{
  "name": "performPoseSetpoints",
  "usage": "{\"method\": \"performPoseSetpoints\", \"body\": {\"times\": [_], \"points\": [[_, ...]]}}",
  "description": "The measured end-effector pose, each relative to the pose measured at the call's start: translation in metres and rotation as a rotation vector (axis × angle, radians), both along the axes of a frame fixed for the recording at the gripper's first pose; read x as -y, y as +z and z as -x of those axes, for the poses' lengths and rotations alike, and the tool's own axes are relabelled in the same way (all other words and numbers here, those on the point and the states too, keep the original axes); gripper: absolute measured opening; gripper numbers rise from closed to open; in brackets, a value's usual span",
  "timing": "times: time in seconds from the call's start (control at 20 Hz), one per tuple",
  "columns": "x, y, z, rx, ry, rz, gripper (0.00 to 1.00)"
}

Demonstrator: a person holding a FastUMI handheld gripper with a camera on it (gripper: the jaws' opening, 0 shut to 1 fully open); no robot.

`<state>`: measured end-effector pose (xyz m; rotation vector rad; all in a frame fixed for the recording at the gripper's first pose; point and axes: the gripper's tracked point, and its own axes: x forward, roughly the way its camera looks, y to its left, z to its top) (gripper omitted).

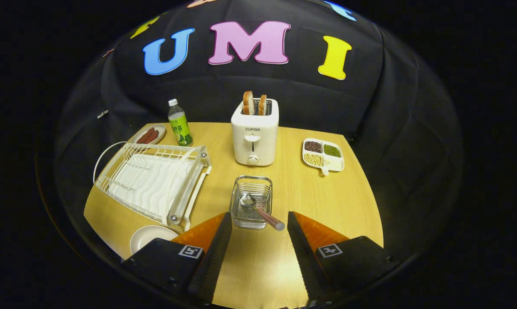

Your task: Take the plate from the dish rack, then take the spoon from the basket and place it into the plate.

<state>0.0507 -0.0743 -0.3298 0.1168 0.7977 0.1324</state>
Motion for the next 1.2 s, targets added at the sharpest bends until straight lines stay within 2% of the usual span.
{"method": "performPoseSetpoints", "body": {"times": [0.1, 0.2, 0.25, 0.35, 0.55, 0.7, 0.9, 1.2], "points": [[0.006, -0.011, -0.007, -0.019, -0.011, 0.003, 0.71], [0.006, -0.023, -0.009, -0.047, -0.027, -0.013, 0.7], [0.004, -0.026, -0.011, -0.051, -0.03, -0.028, 0.58], [0.0, -0.032, -0.013, -0.063, -0.035, -0.047, 0.5], [-0.02, -0.028, -0.007, -0.076, 0.01, -0.124, 0.17], [-0.015, -0.025, -0.007, -0.06, 0.018, -0.088, 0.13], [0.002, -0.005, -0.007, -0.029, -0.031, -0.061, 0.13], [0.016, 0.062, 0.0, 0.09, -0.077, -0.099, 0.13]]}}
